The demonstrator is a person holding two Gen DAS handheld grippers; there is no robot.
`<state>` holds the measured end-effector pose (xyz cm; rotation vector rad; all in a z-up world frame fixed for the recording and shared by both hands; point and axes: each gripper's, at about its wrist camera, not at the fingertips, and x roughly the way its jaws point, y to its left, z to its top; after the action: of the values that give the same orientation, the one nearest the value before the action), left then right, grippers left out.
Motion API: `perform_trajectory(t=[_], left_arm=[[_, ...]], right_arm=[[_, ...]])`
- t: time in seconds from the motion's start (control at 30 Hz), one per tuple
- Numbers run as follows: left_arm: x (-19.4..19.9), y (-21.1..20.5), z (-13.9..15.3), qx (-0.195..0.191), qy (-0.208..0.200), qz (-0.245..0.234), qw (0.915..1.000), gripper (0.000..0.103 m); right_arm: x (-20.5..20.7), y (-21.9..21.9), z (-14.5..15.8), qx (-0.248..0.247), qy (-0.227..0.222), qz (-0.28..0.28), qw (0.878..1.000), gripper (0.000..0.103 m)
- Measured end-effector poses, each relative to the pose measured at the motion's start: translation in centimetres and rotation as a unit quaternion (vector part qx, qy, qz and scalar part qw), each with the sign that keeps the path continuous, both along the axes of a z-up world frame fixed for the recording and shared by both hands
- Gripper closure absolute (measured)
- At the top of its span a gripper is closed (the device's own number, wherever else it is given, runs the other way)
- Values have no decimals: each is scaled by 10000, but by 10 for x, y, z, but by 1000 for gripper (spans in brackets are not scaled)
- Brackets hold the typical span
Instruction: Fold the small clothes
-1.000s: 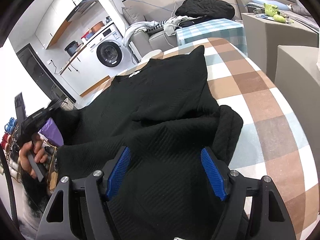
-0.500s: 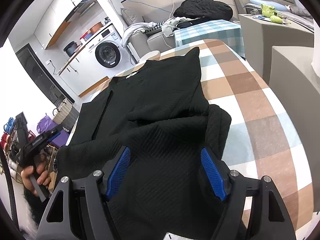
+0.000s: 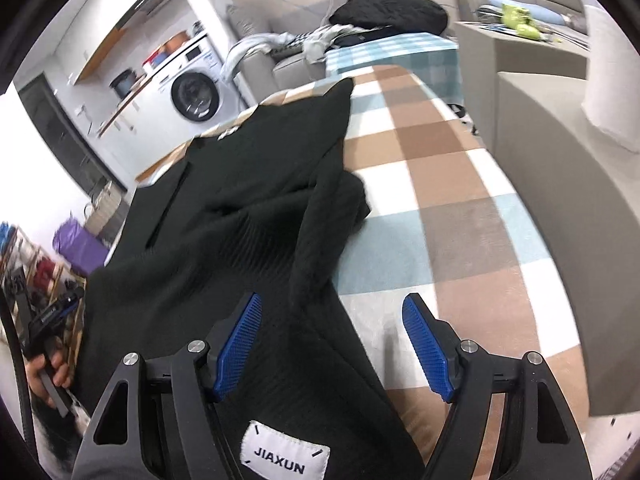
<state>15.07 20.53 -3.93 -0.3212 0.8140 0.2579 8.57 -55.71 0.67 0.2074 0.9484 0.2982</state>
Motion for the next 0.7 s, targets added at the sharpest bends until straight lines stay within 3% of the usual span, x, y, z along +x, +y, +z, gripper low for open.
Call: perform_trajectory(t=[0.23, 0.43, 0.7], left_arm=[[-6, 3, -12, 51, 240, 77, 9997, 28], [3, 1, -24, -25, 494, -33, 9988, 28], [3, -2, -29, -10, 607, -204, 9979, 29]], right_arm=[[13, -37, -13, -542, 260, -929, 9939, 28], [-1, -33, -13, 217, 164, 97, 9996, 28], [-6, -7, -17, 171, 81, 653, 9977, 30]])
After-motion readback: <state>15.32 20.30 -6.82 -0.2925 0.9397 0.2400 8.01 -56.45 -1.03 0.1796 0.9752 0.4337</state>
